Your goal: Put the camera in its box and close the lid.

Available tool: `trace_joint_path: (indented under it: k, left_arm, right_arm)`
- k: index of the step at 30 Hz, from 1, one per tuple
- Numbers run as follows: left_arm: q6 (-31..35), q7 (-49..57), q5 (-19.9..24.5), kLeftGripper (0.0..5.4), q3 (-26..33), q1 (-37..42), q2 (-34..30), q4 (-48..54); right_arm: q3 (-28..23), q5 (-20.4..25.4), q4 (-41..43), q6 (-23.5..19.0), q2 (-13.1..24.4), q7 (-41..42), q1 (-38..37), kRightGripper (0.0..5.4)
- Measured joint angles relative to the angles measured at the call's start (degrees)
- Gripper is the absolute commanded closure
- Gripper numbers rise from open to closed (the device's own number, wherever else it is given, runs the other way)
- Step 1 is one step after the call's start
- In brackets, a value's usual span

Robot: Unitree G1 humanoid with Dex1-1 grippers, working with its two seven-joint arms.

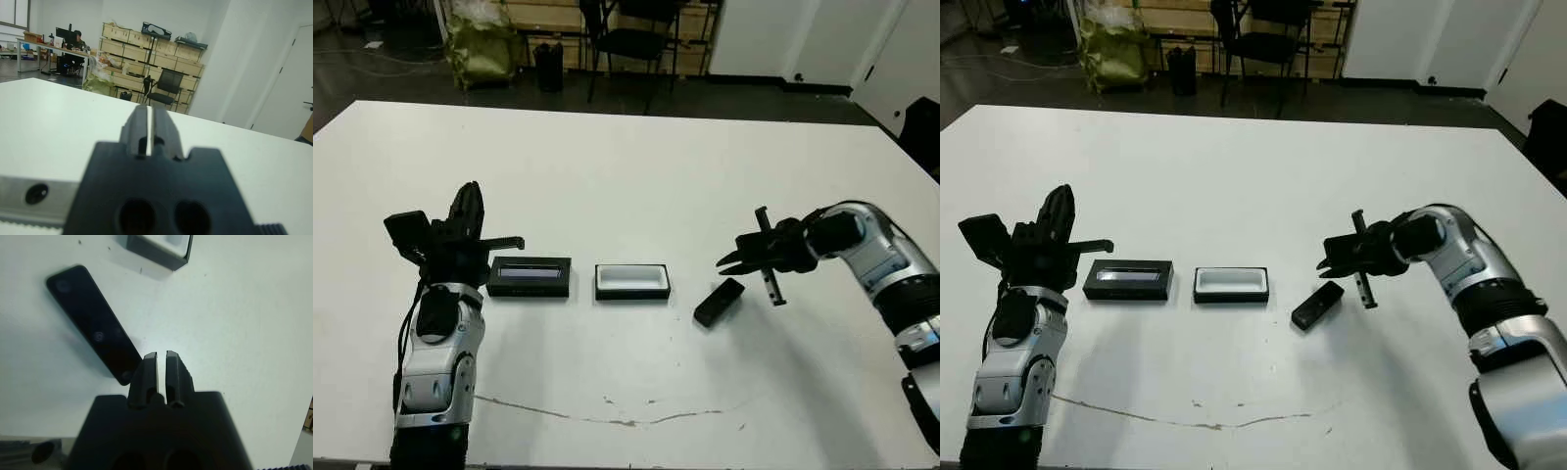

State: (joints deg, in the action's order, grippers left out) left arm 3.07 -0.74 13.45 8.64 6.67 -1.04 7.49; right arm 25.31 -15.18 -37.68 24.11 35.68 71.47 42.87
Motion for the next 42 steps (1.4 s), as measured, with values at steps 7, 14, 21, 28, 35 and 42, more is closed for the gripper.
trace_joint_path:
  k: [7,14,21,28,35,42]
  left_arm:
    - [0.83,0.42,-0.33,5.40,0.01,-0.06,0.22,0.80]
    - [0.67,0.20,-0.36,5.40,0.12,-0.07,0.27,0.57]
    - [0.52,0.08,-0.40,5.40,0.11,-0.09,0.57,0.38]
    - [0.55,-0.12,-0.29,5.40,0.19,-0.09,0.71,0.38]
    - [0.52,-0.29,0.00,5.40,0.41,-0.09,0.96,0.21]
    - [0.45,-0.43,-0.29,5.40,0.40,-0.09,0.96,0.17]
  right_arm:
    - [-0.02,0.30,7.33,-3.14,2.07,2.27,-1.28,5.39]
    - [-0.86,0.77,4.31,-1.22,1.81,-2.49,-3.05,5.39]
    - [-1.12,-0.07,-6.76,4.47,-1.45,-8.08,-2.74,5.39]
    - [-1.66,-1.28,-7.56,5.38,-1.65,-10.47,-1.90,5.39]
    - [-1.52,-3.24,-8.54,5.22,-2.14,-13.24,-1.15,5.39]
    - [-1.47,-3.01,-8.57,4.83,-2.19,-11.64,-0.73,5.39]
